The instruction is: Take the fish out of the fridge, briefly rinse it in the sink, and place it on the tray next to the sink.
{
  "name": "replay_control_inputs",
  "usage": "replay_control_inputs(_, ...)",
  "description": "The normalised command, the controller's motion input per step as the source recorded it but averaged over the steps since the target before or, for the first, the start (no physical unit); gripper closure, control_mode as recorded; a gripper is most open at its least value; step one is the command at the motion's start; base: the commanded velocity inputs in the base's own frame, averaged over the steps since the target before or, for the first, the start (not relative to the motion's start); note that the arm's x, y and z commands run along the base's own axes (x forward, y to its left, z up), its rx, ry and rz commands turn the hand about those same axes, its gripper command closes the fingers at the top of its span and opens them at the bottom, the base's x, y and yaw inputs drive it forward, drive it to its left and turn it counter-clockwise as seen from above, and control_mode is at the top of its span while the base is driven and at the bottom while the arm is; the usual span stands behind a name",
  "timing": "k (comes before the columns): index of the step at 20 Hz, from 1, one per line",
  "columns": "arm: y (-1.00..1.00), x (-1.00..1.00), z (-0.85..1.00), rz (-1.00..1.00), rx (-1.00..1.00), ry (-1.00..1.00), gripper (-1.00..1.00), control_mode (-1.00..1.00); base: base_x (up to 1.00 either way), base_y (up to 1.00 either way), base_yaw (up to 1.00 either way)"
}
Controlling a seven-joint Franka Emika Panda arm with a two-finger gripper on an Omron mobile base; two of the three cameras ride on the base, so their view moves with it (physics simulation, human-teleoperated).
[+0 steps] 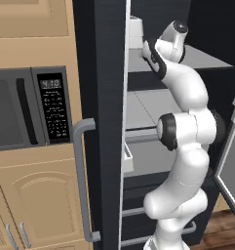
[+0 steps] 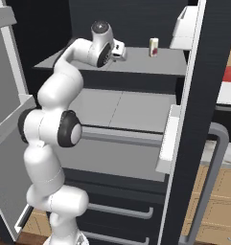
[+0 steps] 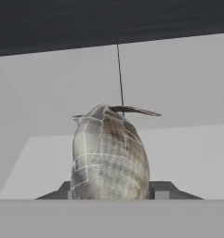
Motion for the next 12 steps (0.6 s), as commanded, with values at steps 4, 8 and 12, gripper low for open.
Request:
replay_control_inputs(4,0.07,-0.84,0.00,0.00,0.00,-0.10,1.00,-1.00,0.00,0.00,0.00)
replay_control_inputs(8,0.23,-0.99,0.02,0.00,-0.01,-0.18,1.00,-1.00,0.00,0.00,0.00)
replay_control_inputs(12,0.27,-1.00,0.17,0.01,0.00,-0.23,1.00,-1.00,0.00,0.00,0.00)
